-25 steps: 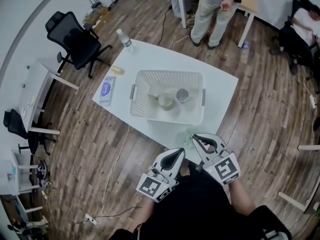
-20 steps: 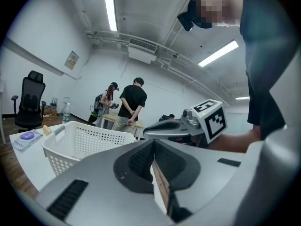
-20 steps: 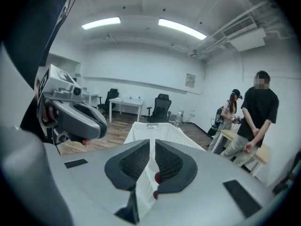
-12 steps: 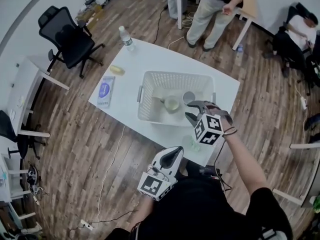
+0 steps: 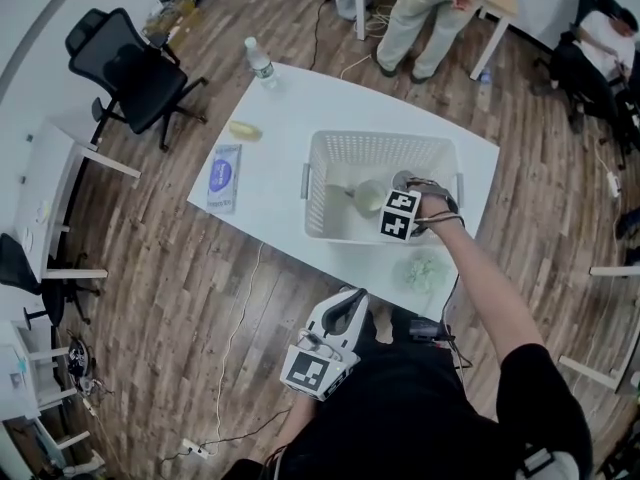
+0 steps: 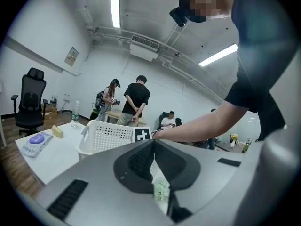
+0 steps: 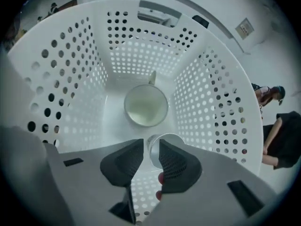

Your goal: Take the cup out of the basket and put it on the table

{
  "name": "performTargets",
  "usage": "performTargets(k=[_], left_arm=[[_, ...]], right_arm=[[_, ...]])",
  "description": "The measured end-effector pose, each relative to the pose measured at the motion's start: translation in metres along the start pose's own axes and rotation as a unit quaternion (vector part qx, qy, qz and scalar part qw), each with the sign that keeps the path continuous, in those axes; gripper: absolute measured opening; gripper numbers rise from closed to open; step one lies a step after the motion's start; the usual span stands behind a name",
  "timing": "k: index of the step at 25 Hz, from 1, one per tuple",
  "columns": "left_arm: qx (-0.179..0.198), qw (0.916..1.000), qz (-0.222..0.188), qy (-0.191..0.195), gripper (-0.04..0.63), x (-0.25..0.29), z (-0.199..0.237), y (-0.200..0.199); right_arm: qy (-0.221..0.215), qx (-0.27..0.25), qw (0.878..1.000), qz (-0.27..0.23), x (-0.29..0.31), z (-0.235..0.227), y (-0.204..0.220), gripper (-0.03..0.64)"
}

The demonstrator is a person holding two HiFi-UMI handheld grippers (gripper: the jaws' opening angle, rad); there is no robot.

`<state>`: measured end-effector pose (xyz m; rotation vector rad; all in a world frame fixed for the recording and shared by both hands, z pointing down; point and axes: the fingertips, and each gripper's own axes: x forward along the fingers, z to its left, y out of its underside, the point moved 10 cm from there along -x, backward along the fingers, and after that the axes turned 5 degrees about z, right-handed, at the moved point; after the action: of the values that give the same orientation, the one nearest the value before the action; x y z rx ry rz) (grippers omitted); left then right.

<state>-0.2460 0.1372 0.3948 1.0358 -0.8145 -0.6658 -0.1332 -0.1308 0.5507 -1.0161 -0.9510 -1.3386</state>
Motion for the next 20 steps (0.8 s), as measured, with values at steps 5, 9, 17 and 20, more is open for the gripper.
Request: performTargets(k=[5, 9, 17, 20], left_arm=[[0.0, 1.0, 0.008, 0.0, 0.011, -0.007, 0.016, 0.004], [0.005, 0.9999, 0.01, 0.012, 0.011, -0.004, 0.02, 0.001], [0.018, 0.9985, 0.011, 0.05, 0.011, 0.011, 0.015, 0.001], [0.022, 0.9976, 0.012, 0.065, 0.011, 0.018, 0.008, 0.002]], right_arm=[[0.023, 0.005, 1.0, 0.008, 0.011, -0.001, 0.0, 0.035], [0.027, 0.009, 1.0, 0.003, 0.004, -0.001, 0.001, 0.028], [0.094, 0.021, 0.994, -0.06, -0.052, 0.0, 0.012, 0.025], [0.133, 0.023, 0.987, -0.089, -0.082, 0.001, 0.025, 0.025]])
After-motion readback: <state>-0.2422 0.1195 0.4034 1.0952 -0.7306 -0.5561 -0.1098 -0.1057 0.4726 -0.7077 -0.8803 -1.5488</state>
